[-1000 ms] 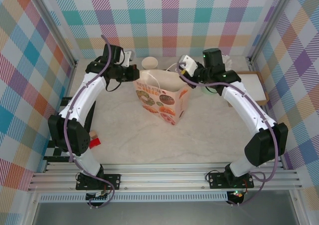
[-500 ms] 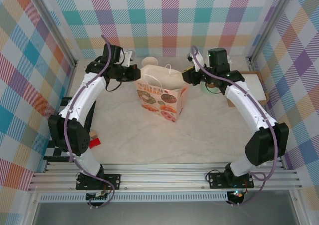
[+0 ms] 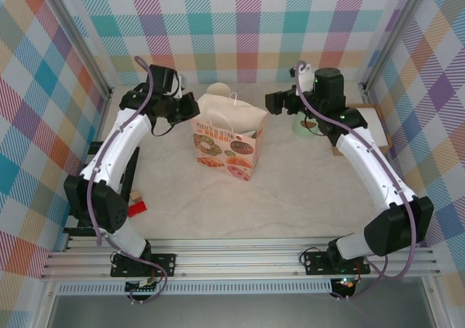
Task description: Pack the takeout coffee
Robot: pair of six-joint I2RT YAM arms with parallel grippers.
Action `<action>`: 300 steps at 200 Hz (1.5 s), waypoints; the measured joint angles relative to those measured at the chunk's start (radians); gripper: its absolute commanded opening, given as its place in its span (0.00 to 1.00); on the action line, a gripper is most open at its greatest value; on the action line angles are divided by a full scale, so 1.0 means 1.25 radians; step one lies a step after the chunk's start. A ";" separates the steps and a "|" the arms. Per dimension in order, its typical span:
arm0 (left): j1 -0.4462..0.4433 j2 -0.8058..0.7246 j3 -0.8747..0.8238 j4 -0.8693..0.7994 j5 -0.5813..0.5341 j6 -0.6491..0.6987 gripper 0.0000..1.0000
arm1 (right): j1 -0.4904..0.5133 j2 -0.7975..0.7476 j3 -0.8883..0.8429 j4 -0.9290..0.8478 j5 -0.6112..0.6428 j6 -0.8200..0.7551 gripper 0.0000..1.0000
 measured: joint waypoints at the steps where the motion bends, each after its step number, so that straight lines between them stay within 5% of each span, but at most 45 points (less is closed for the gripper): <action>1: 0.000 -0.002 -0.002 0.000 -0.001 -0.002 0.00 | 0.000 -0.001 0.002 0.000 0.007 0.005 1.00; 73: -0.145 -0.107 -0.101 0.004 -0.099 -0.228 0.00 | -0.017 0.027 0.123 -0.115 0.190 0.152 1.00; 172: -0.313 -0.223 -0.237 0.003 -0.334 -0.483 0.01 | -0.029 -0.027 0.096 -0.184 0.266 0.169 1.00; 215: -0.343 -0.260 -0.273 0.001 -0.393 -0.546 0.29 | -0.033 -0.078 0.064 -0.186 0.269 0.168 1.00; 263: -0.349 -0.307 -0.254 -0.025 -0.497 -0.489 0.99 | -0.061 -0.131 -0.007 -0.192 0.289 0.169 1.00; 300: -0.324 -0.425 -0.197 -0.038 -0.627 -0.286 1.00 | -0.086 -0.210 -0.139 -0.159 0.377 0.179 1.00</action>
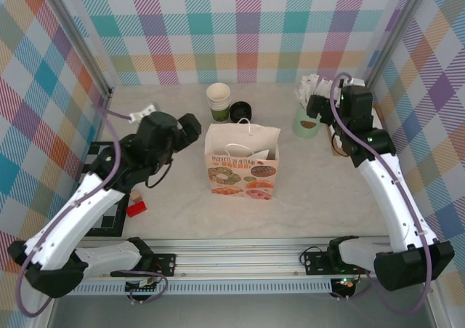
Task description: Pack the takeout coffee
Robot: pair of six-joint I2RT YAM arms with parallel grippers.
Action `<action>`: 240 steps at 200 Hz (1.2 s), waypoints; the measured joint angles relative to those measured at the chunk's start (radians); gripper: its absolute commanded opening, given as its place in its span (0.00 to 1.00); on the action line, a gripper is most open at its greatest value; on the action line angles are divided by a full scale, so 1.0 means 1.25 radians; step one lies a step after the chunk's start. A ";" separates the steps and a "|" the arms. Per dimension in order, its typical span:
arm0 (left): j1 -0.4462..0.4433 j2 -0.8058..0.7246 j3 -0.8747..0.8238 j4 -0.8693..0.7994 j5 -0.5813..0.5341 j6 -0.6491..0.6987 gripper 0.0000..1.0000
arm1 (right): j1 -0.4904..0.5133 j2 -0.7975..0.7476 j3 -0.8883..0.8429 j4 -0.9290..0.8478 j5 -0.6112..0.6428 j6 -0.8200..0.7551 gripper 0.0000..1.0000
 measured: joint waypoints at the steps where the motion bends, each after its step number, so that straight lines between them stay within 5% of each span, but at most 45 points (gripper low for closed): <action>1: 0.001 -0.002 0.001 0.000 -0.003 0.005 1.00 | -0.001 -0.002 -0.003 0.001 0.002 0.002 1.00; 47: 0.160 -0.110 -0.189 0.133 -0.174 0.253 1.00 | -0.097 -0.114 -0.313 0.125 0.076 0.097 1.00; 75: 0.330 -0.110 -0.374 0.235 -0.142 0.323 1.00 | -0.120 -0.105 -0.439 0.215 0.065 0.082 1.00; 107: 0.441 -0.060 -0.529 0.376 -0.058 0.403 1.00 | -0.153 -0.016 -0.532 0.375 0.002 0.034 1.00; 163: 0.500 0.190 -0.639 0.648 0.157 0.485 1.00 | -0.174 0.257 -0.557 0.586 -0.210 -0.095 1.00; 240: 0.510 0.366 -0.699 1.019 0.291 0.602 1.00 | -0.175 0.288 -0.602 0.841 -0.360 -0.218 1.00</action>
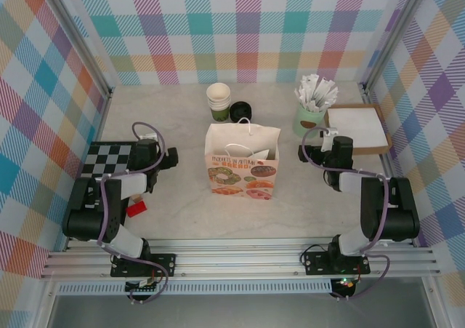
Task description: Pack the takeout coffee
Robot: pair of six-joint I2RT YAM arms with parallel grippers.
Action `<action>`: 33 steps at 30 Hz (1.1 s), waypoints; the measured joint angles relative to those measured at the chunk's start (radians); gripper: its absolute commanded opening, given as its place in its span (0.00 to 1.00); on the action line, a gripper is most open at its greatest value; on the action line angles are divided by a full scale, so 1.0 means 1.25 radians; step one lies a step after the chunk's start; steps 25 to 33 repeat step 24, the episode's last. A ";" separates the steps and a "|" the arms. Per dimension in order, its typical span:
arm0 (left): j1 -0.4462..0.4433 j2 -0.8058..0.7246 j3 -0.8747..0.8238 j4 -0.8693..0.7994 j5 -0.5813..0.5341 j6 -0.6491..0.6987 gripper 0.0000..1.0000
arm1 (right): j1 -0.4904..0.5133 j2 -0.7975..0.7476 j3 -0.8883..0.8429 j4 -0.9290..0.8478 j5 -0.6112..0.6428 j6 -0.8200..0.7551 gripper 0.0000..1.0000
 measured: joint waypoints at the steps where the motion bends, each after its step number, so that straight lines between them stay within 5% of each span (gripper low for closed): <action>1: 0.001 0.002 -0.007 0.024 0.006 0.007 1.00 | 0.000 0.000 -0.013 0.019 0.000 -0.001 1.00; 6: 0.002 0.007 -0.091 0.189 0.043 0.033 1.00 | 0.004 0.002 -0.077 0.121 0.019 -0.004 1.00; 13: -0.001 0.016 -0.117 0.255 0.026 0.039 1.00 | 0.006 0.007 -0.078 0.164 0.043 -0.003 1.00; 33: -0.001 0.016 -0.116 0.262 0.042 0.053 1.00 | 0.006 0.007 -0.078 0.181 0.049 -0.003 1.00</action>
